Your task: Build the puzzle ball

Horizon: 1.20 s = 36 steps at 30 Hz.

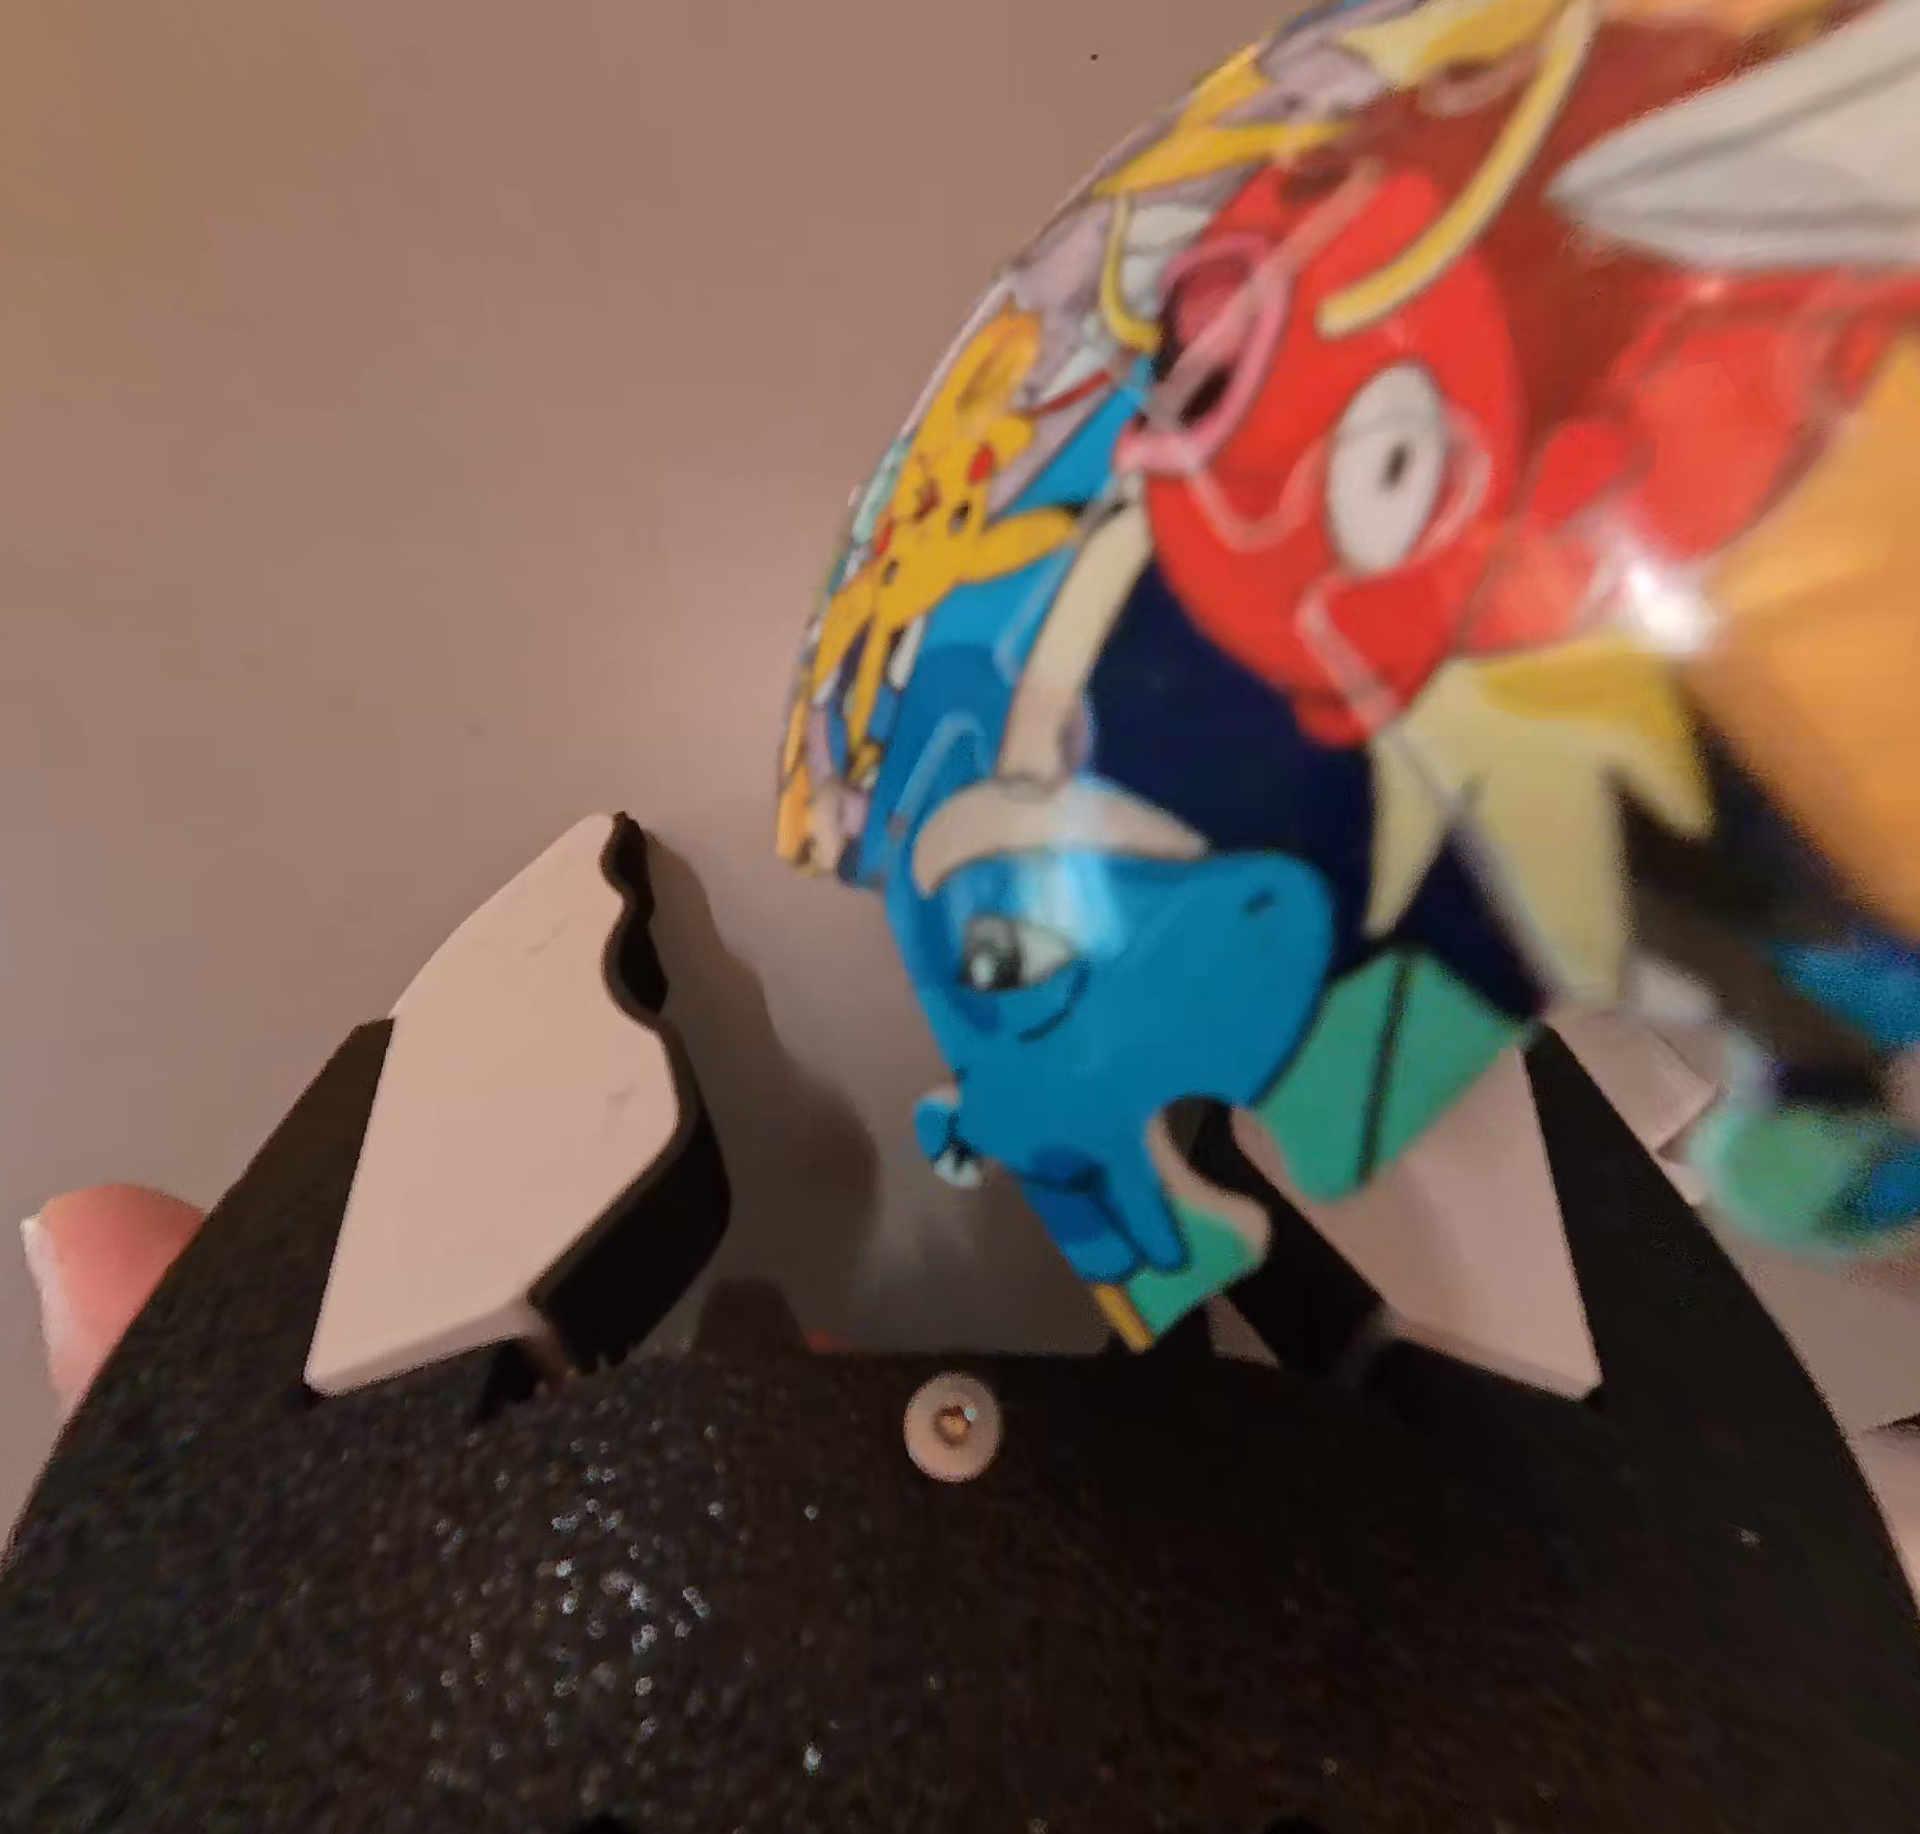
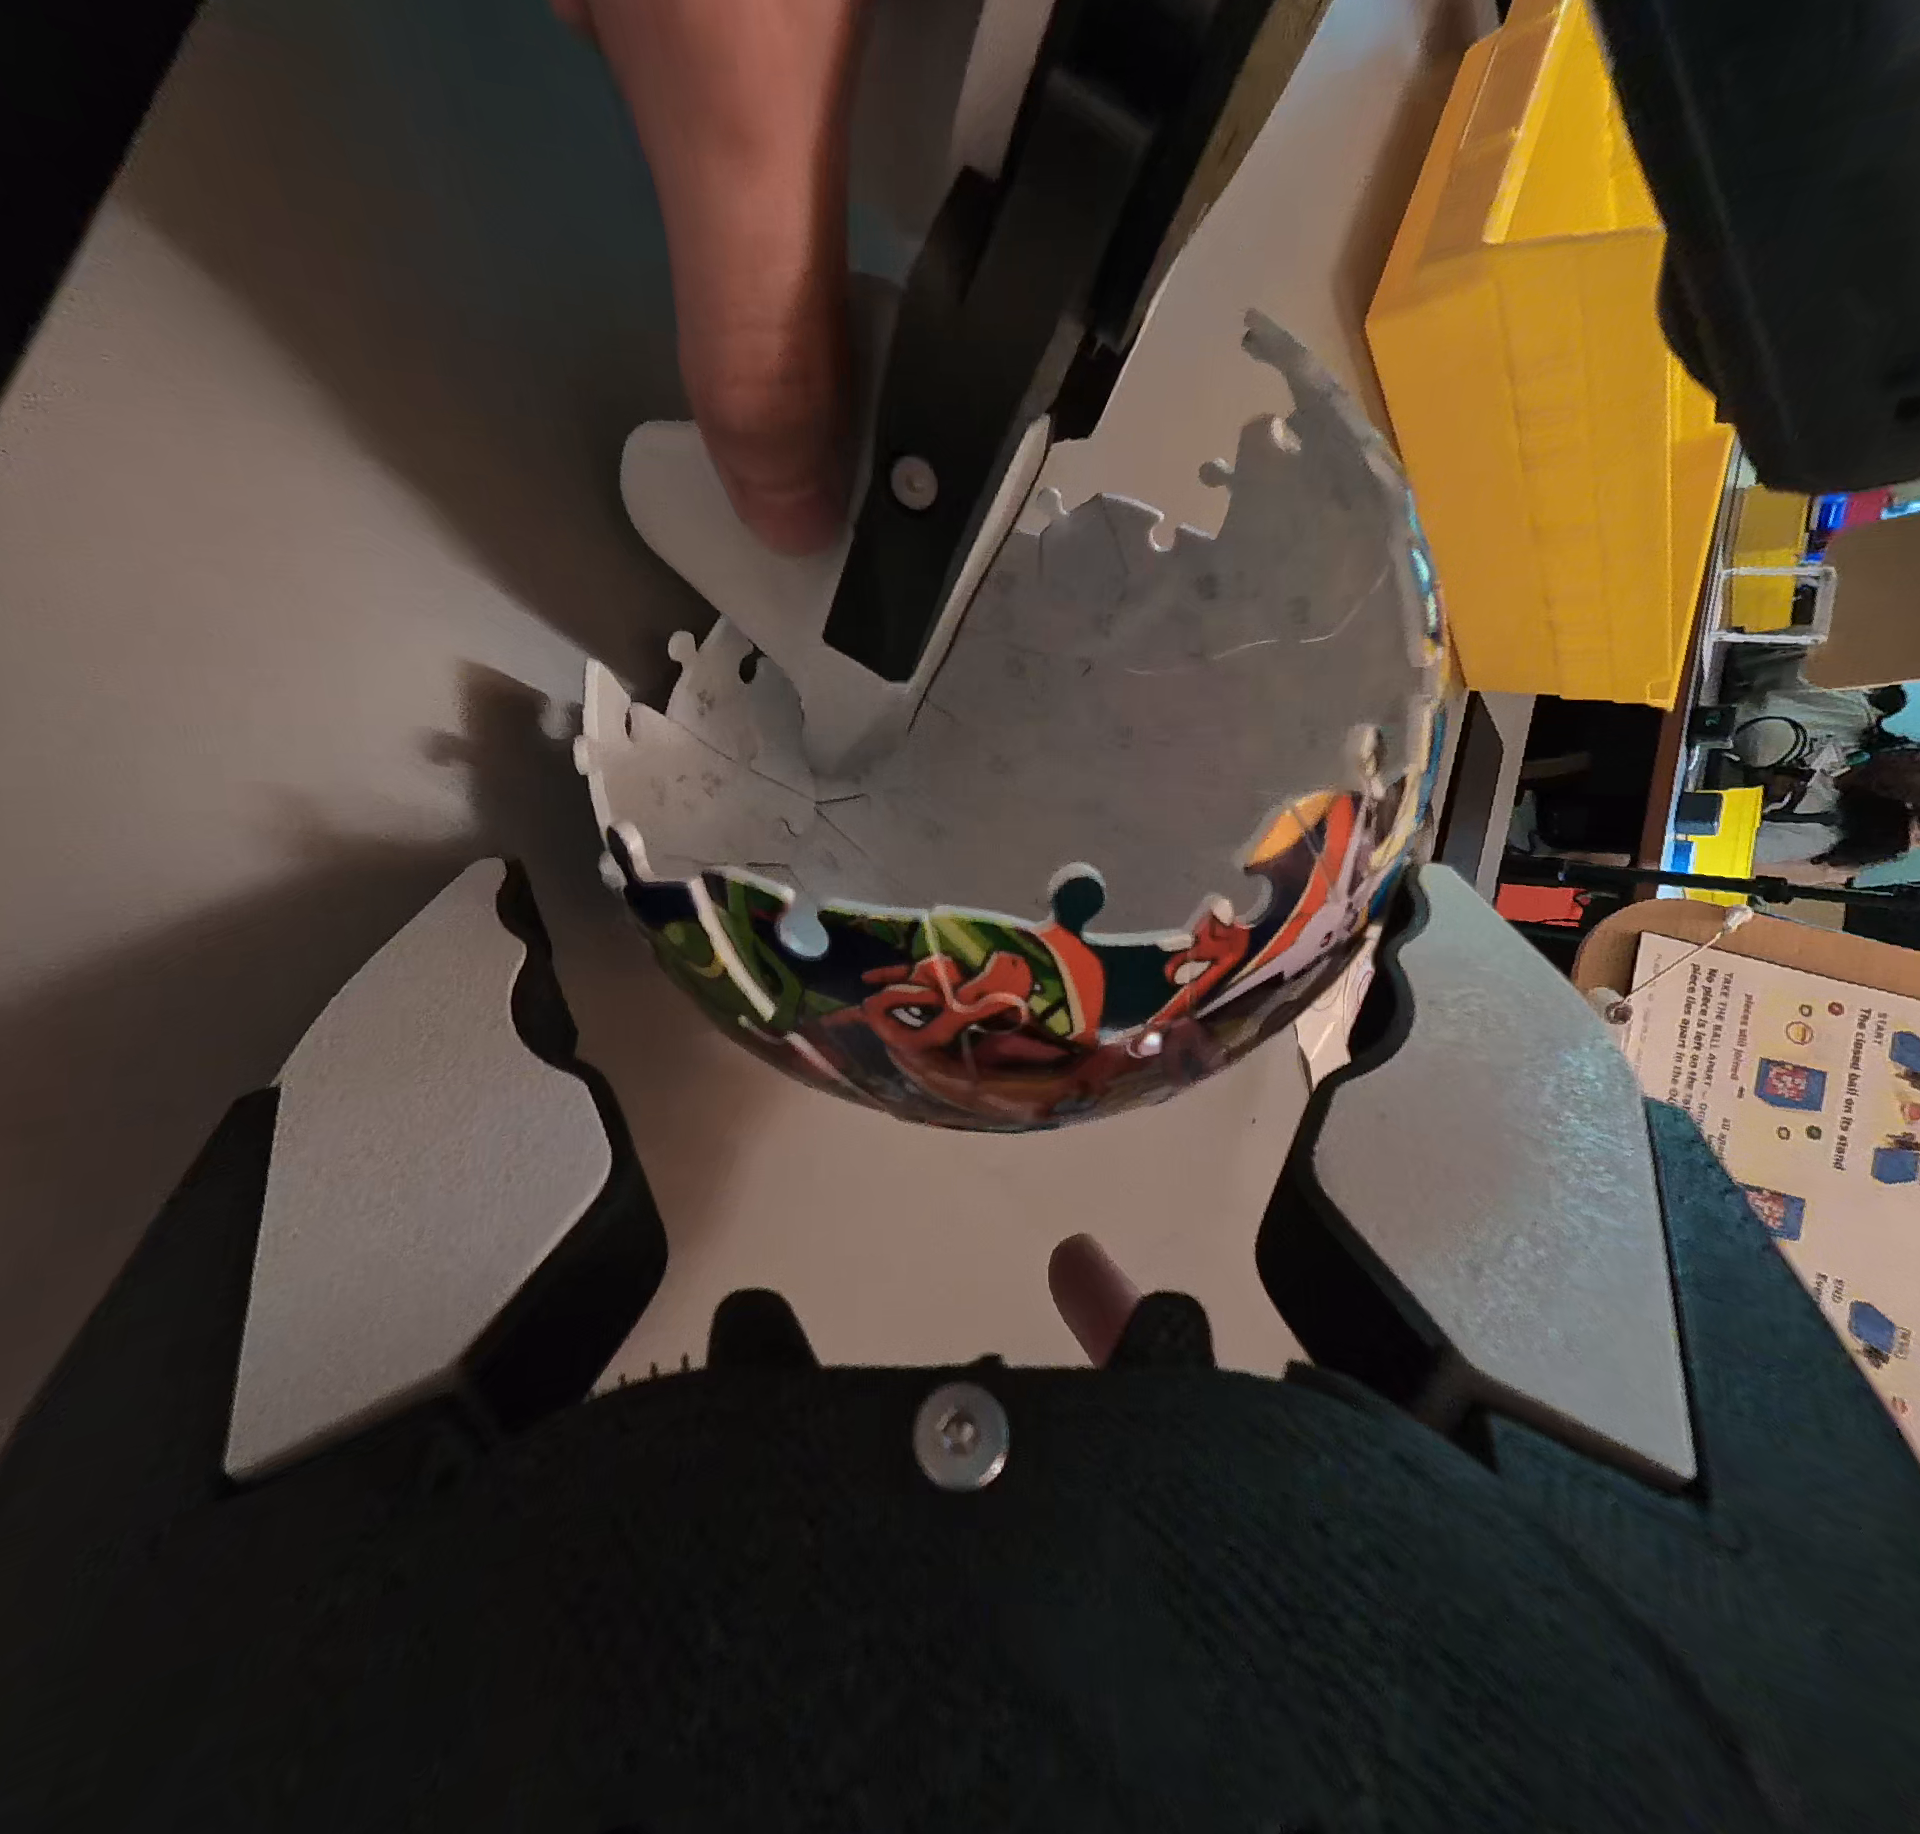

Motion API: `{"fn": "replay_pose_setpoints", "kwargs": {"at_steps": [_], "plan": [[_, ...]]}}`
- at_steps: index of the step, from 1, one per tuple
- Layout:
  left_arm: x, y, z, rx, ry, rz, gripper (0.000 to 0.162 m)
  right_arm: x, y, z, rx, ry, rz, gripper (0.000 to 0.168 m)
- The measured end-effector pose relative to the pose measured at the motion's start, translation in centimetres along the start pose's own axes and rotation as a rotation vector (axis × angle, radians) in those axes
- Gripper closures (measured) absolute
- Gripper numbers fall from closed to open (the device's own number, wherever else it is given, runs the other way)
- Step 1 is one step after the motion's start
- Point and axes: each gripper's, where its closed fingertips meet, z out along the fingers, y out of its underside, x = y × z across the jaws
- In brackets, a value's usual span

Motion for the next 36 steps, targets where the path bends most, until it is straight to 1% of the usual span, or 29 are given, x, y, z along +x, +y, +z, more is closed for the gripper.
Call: {"fn": "replay_pose_setpoints", "kwargs": {"at_steps": [1, 5, 11, 15, 19, 23, 26, 29, 32, 36], "plan": [[0.0, 0.0, 0.0, -0.006, 0.004, 0.001, 0.051, 0.1, 0.2, 0.0, -0.001, -0.006, 0.002, 0.022], [-0.1, 0.0, 0.1, -0.053, 0.01, 0.01, 0.049, 0.4, 0.7, 0.2, 0.035, -0.036, 0.041, 0.023], [-0.3, -0.1, 0.3, -0.121, 0.024, 0.031, 0.043, 1.2, 0.8, 0.3, 0.138, -0.081, 0.157, 0.033], [-0.4, -0.1, 0.4, -0.16, 0.03, 0.042, 0.041, 1.3, 0.8, 0.5, 0.165, -0.103, 0.187, 0.033], [-0.5, -0.2, 0.4, -0.158, 0.034, 0.055, 0.041, 1.4, 0.9, 0.6, 0.174, -0.112, 0.204, 0.033], [-0.6, -0.3, 0.2, -0.117, 0.033, 0.086, 0.042, 1.4, 0.9, 0.6, 0.188, -0.111, 0.228, 0.032], [-0.9, -0.8, -0.3, -0.042, 0.042, 0.069, 0.052, 1.3, 1.3, 0.7, 0.186, -0.105, 0.24, 0.031], [-0.2, -1.1, -1.3, 0.008, 0.126, 0.051, 0.053, 1.4, 1.5, 0.8, 0.202, -0.108, 0.278, 0.031], [-0.1, -2.0, -2.5, 0.096, 0.176, 0.045, 0.053, 1.4, 1.7, 0.9, 0.224, -0.121, 0.335, 0.031], [-0.9, -3.7, -3.7, 0.252, 0.216, 0.004, 0.058, 1.5, 2.1, 1.1, 0.239, -0.135, 0.432, 0.031]]}}
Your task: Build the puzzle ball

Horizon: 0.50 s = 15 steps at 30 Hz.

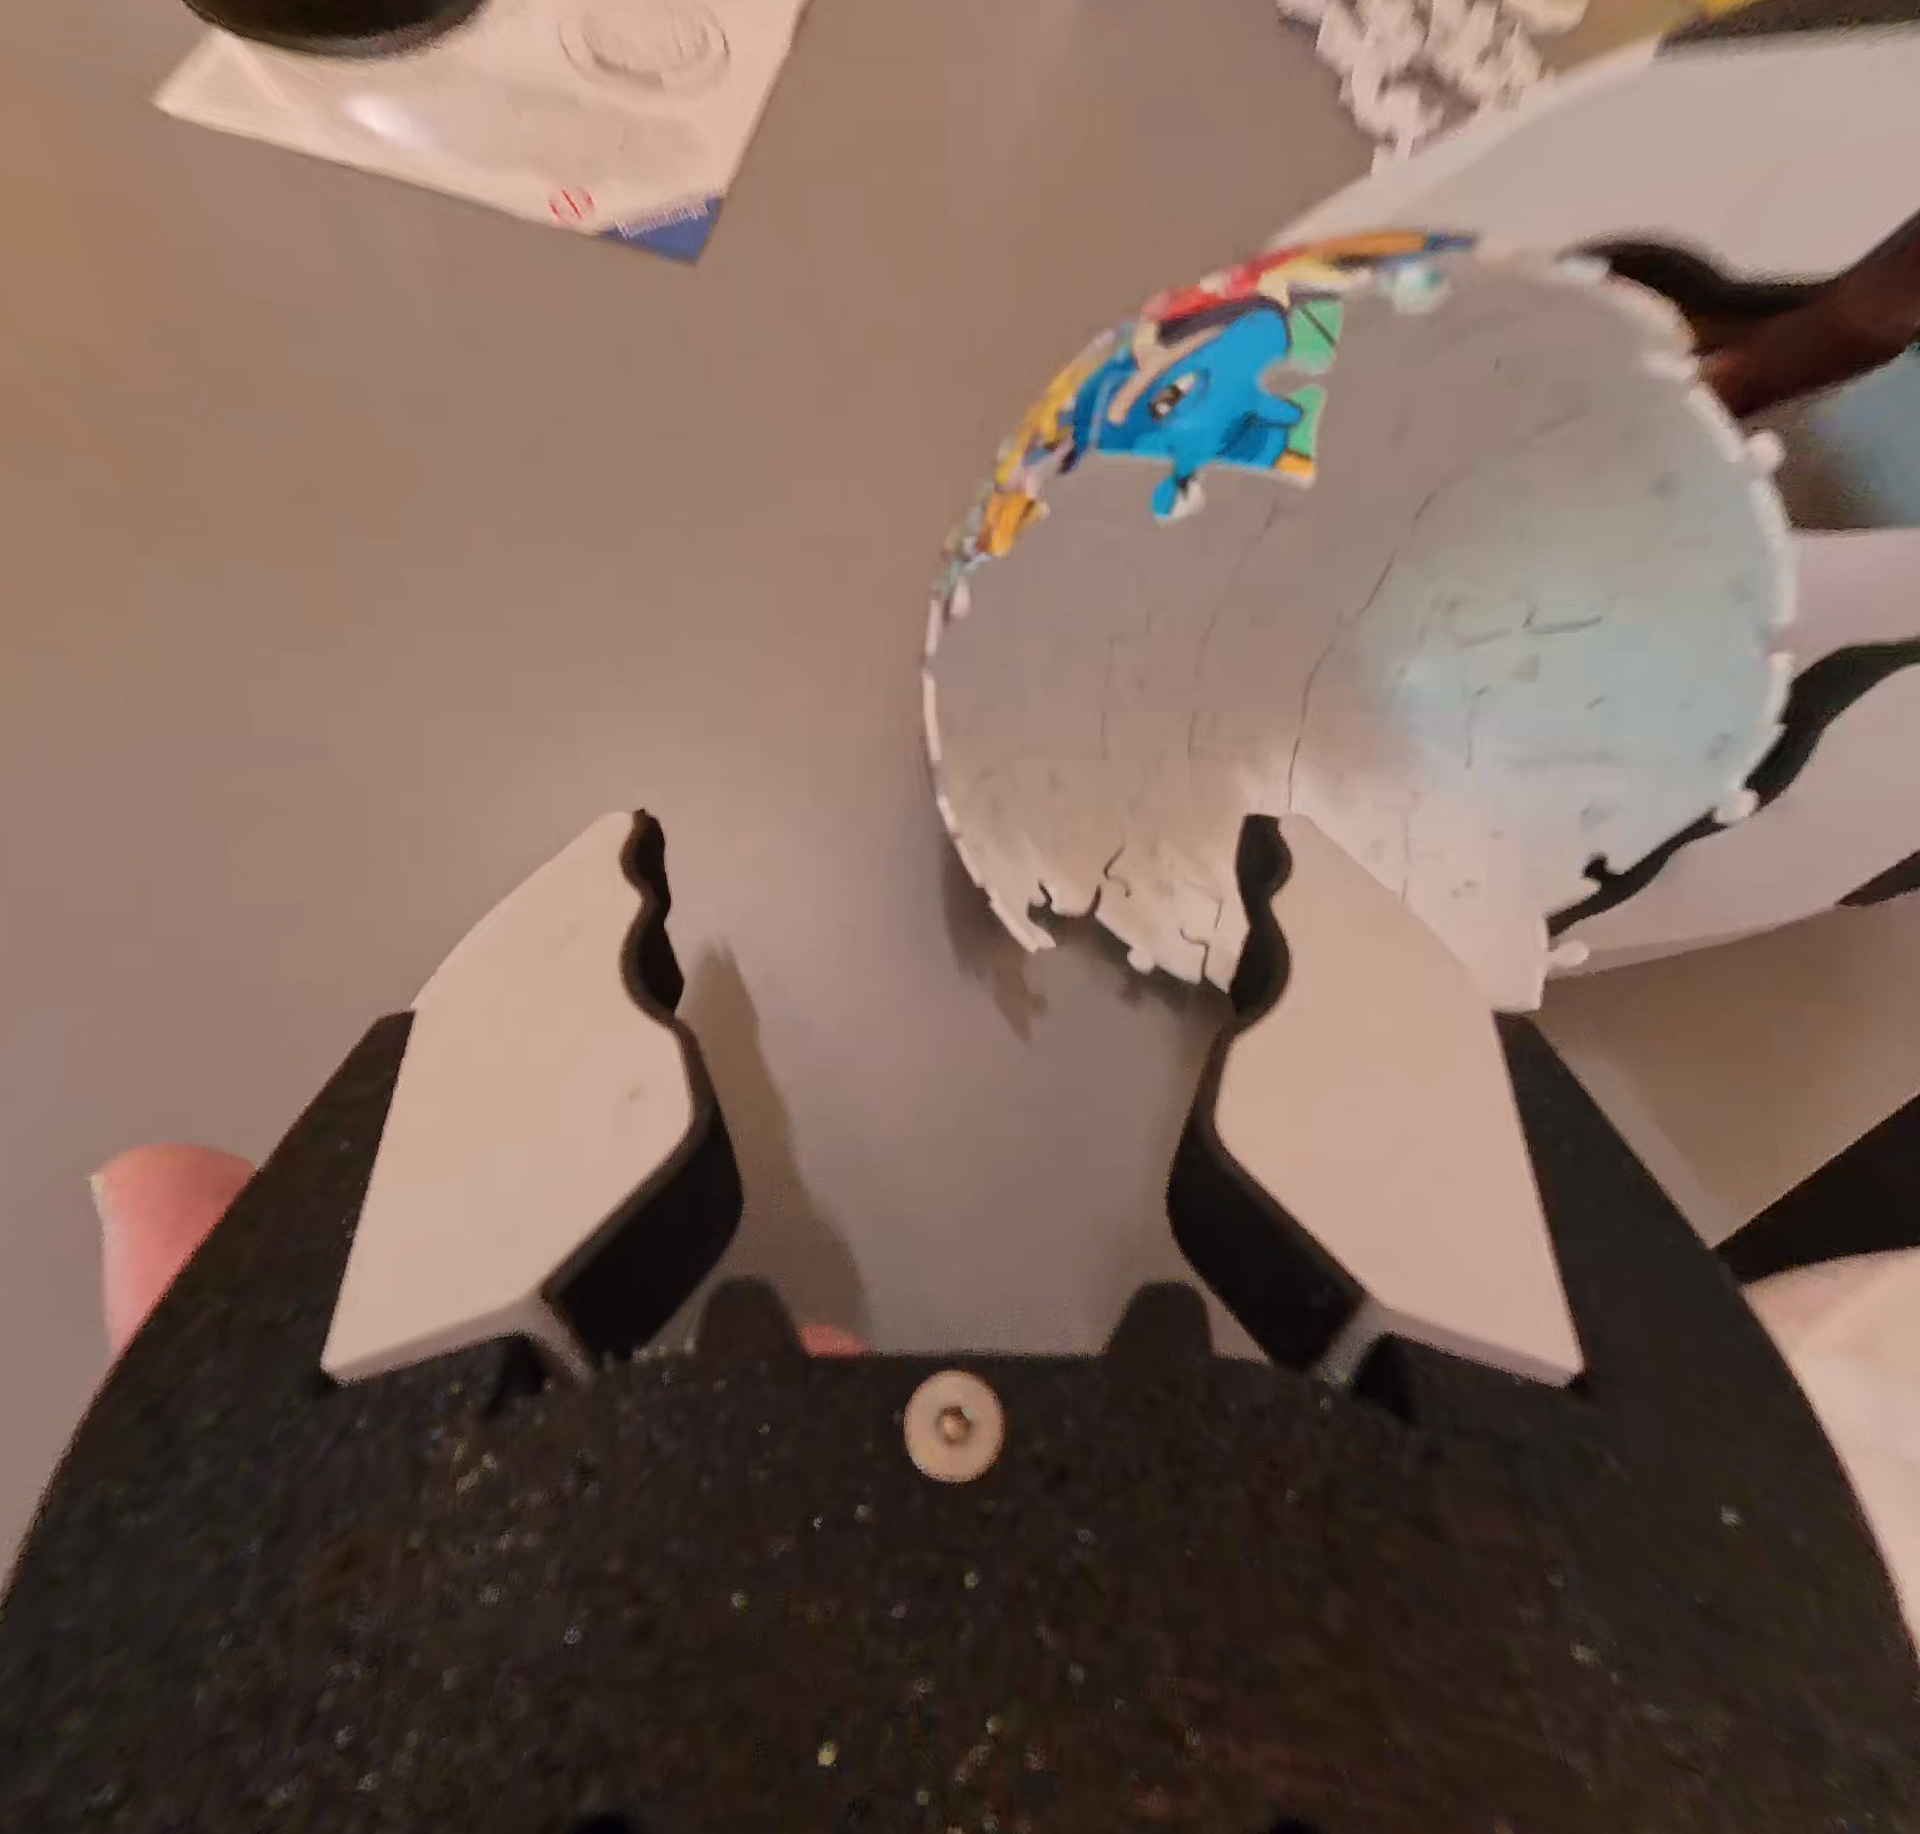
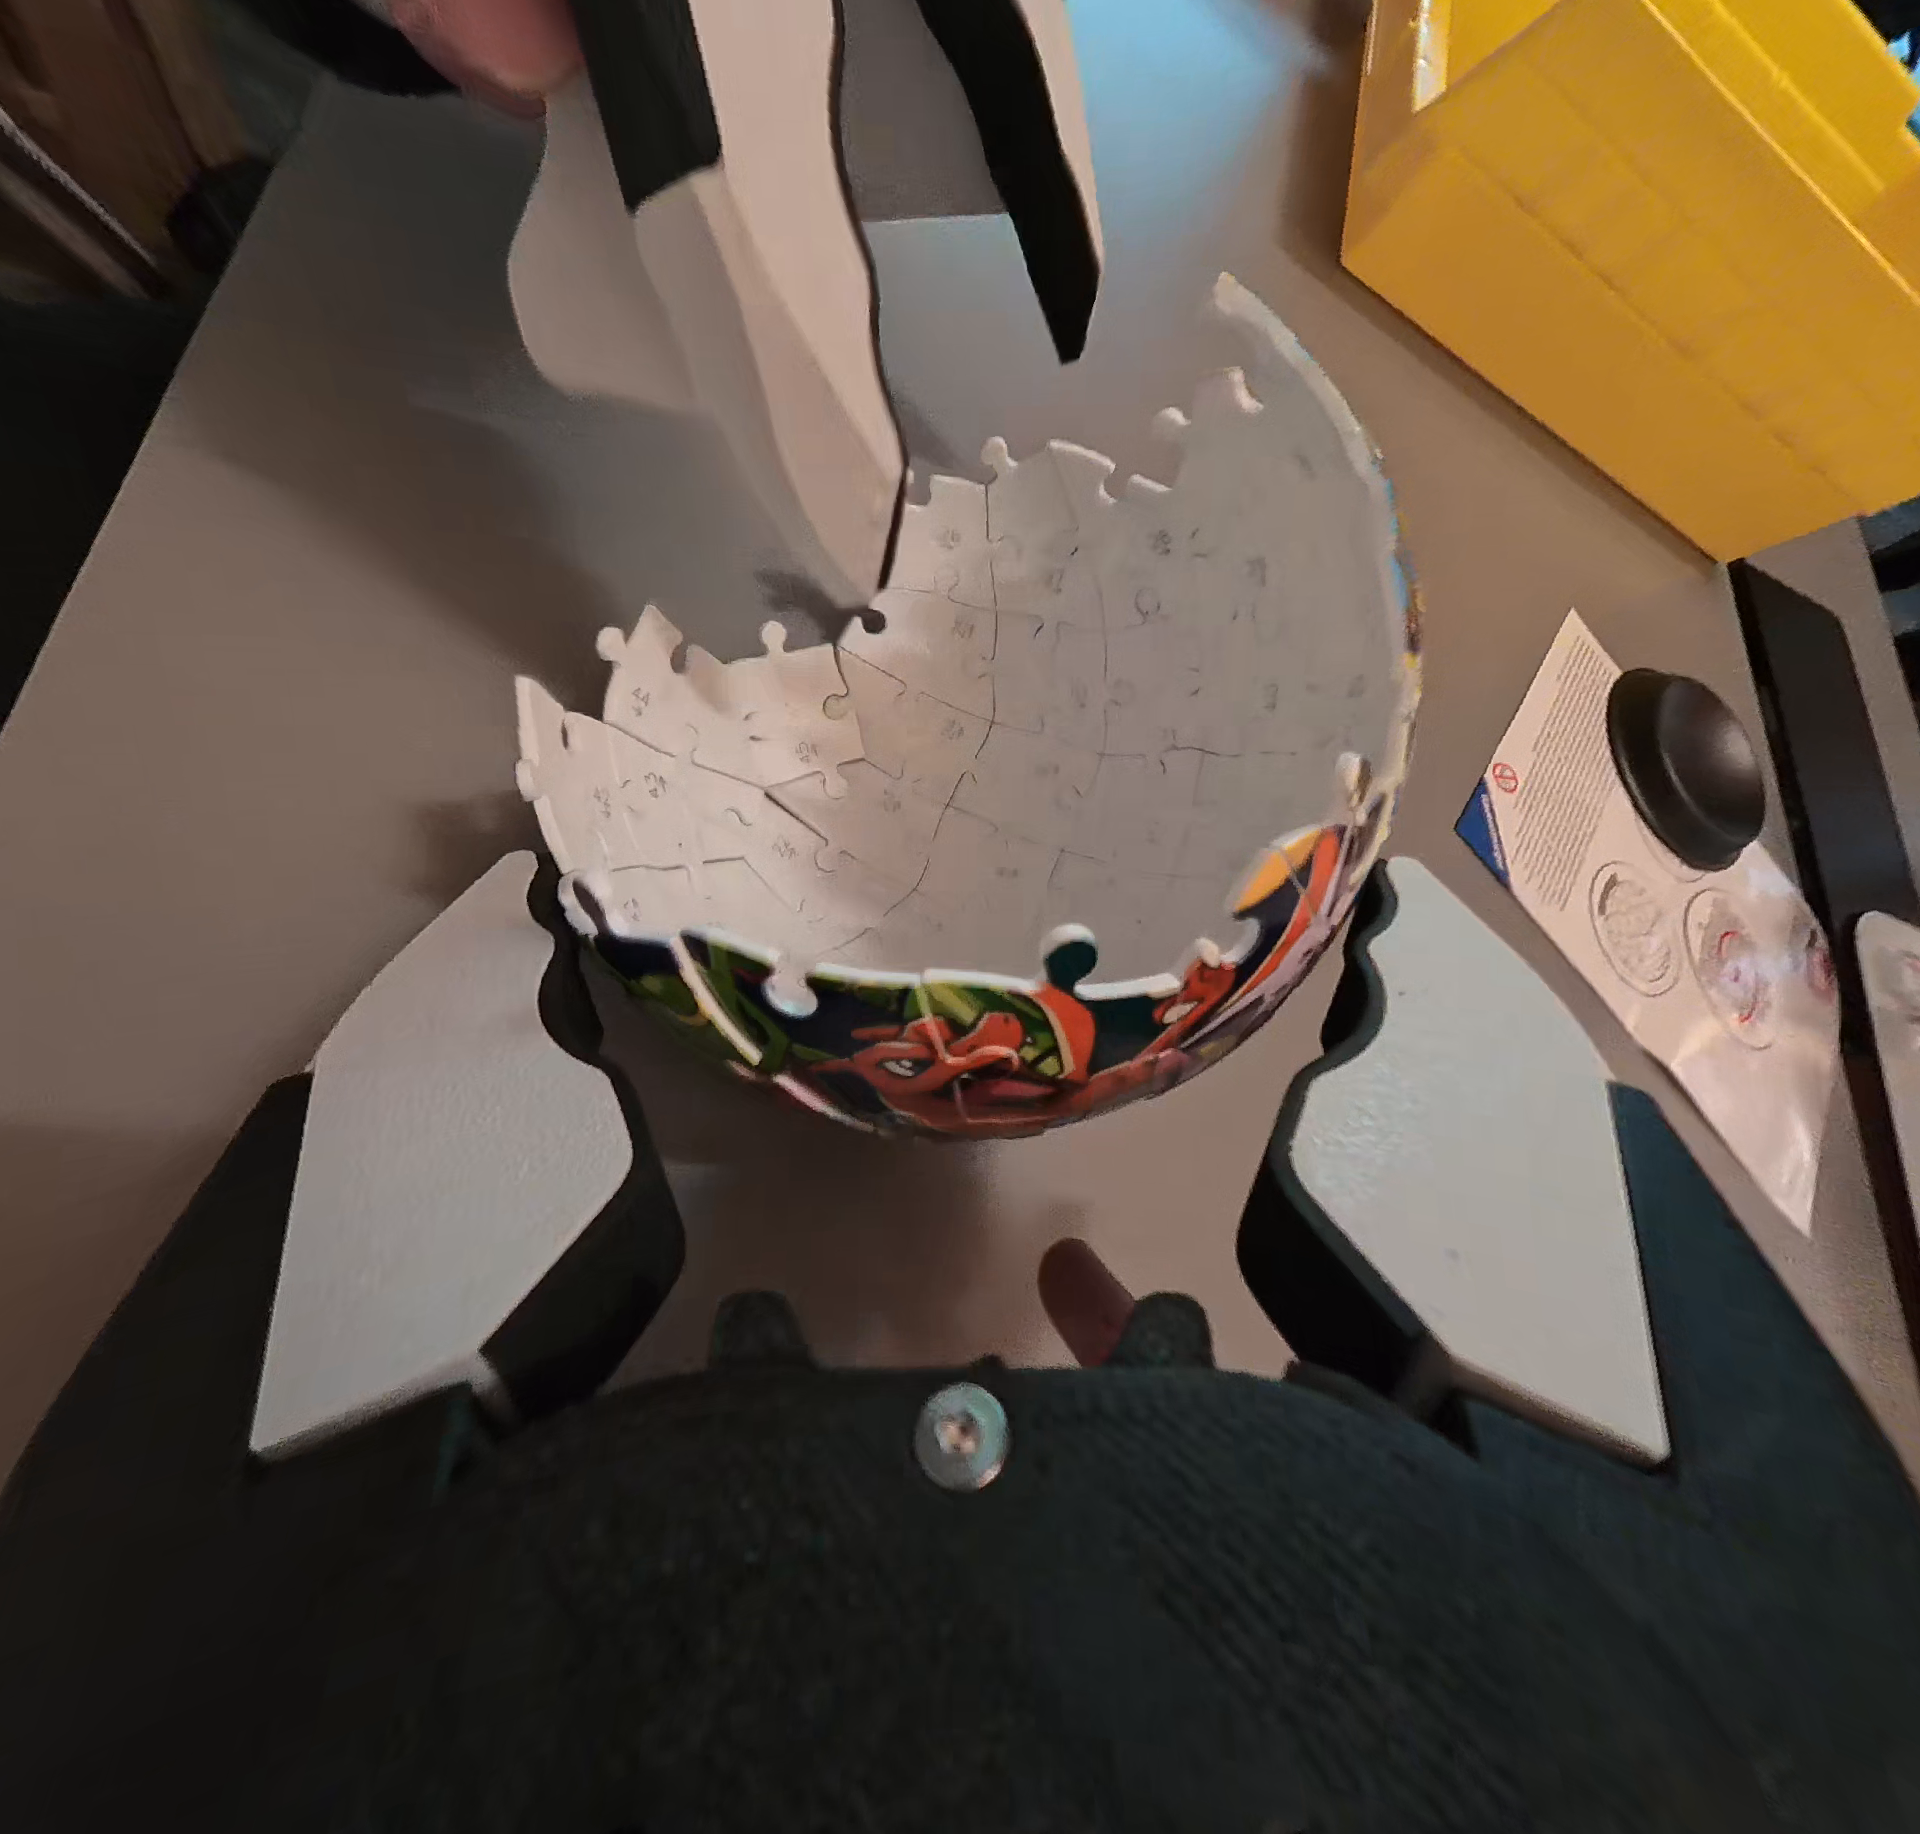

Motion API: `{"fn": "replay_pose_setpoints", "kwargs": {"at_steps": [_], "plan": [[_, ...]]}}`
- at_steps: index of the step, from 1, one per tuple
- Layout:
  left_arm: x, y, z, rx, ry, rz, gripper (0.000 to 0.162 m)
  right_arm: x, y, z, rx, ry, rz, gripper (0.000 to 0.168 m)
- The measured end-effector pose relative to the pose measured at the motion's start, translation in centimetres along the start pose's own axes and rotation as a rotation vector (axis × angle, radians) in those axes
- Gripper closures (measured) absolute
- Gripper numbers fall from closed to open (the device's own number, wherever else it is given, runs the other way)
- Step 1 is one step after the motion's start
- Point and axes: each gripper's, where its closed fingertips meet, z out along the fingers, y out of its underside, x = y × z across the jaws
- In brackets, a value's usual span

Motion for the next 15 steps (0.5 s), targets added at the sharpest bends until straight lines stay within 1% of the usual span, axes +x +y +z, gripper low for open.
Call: {"fn": "replay_pose_setpoints", "kwargs": {"at_steps": [1, 3, 5, 9, 11, 12, 15], "plan": [[0.0, -0.3, -0.2, 0.035, 0.027, -0.023, 0.061, 0.0, 0.1, 0.0, 0.002, 0.0, 0.02, 0.031], [0.3, -0.7, -0.4, 0.082, 0.09, -0.082, 0.06, 0.0, 0.3, 0.0, -0.004, -0.005, 0.052, 0.031], [0.1, -0.4, -0.4, 0.083, 0.119, -0.14, 0.061, 0.0, 0.6, 0.0, -0.015, -0.008, 0.067, 0.031], [0.1, 0.3, -0.6, 0.106, 0.158, -0.14, 0.061, 0.1, 0.7, 0.0, 0.007, -0.017, 0.121, 0.031], [0.7, 0.3, -1.3, 0.145, 0.214, -0.078, 0.064, 0.0, 0.7, -0.1, 0.03, -0.035, 0.143, 0.031], [1.0, 0.3, -1.7, 0.165, 0.233, -0.015, 0.07, -0.1, 0.7, -0.1, 0.038, -0.044, 0.152, 0.031], [1.4, 1.2, -3.0, 0.183, 0.224, 0.247, 0.084, -0.4, 0.8, -0.1, 0.058, -0.085, 0.193, 0.031]]}}
